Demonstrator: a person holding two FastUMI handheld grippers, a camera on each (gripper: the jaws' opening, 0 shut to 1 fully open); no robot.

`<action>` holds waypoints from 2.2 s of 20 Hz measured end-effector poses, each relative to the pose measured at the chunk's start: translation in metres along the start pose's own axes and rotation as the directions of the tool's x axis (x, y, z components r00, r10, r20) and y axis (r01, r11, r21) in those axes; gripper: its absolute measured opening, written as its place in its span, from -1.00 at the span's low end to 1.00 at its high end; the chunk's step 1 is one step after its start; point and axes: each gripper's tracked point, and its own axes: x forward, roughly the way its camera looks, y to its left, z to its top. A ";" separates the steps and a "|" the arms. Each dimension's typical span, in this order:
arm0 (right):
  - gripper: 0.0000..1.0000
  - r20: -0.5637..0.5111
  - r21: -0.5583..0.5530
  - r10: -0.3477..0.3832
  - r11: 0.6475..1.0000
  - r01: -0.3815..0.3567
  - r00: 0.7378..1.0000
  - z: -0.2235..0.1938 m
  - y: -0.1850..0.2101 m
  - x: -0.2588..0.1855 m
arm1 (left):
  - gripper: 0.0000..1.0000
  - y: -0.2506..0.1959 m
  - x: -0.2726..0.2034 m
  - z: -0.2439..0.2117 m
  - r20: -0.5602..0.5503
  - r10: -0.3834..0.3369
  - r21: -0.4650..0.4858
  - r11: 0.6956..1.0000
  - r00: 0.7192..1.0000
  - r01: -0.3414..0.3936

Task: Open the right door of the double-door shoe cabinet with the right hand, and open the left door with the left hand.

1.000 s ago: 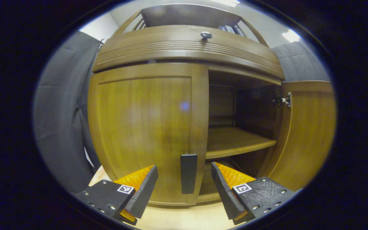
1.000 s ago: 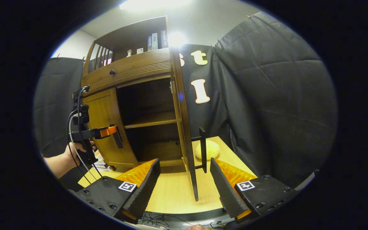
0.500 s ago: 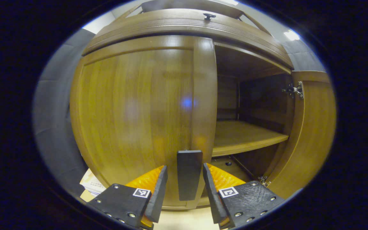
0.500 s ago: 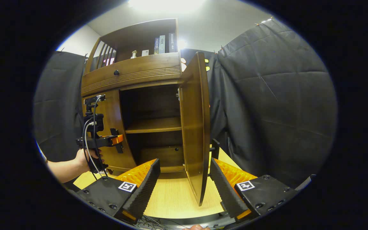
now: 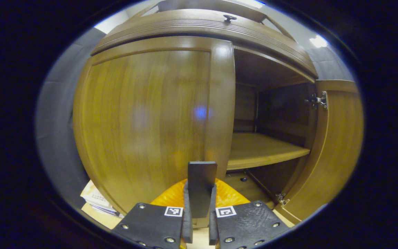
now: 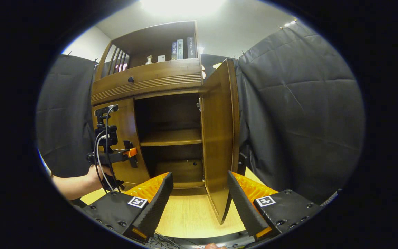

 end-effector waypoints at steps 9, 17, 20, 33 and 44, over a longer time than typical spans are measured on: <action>0.86 0.002 0.017 0.016 1.000 -0.016 1.000 -0.002 0.004 0.005 | -0.58 0.002 -0.008 -0.002 0.019 -0.034 0.017 0.999 0.999 0.034; 0.86 -0.004 0.024 0.061 0.998 -0.061 0.998 -0.006 0.015 0.016 | -0.61 -0.002 -0.015 0.001 0.060 -0.090 0.019 0.996 0.994 0.089; 0.86 0.001 0.018 0.089 0.996 -0.089 0.996 -0.005 0.023 0.020 | -0.60 -0.001 -0.018 0.002 0.070 -0.086 0.021 0.996 0.994 0.085; 0.86 0.010 -0.003 0.211 0.977 -0.211 0.977 -0.004 0.059 0.043 | -0.58 0.003 -0.033 0.010 0.097 -0.030 0.019 0.999 0.995 0.029; 0.86 -0.012 0.017 0.318 0.948 -0.317 0.948 -0.013 0.097 0.054 | -0.61 0.011 -0.043 0.036 0.096 0.060 -0.004 0.998 0.994 -0.059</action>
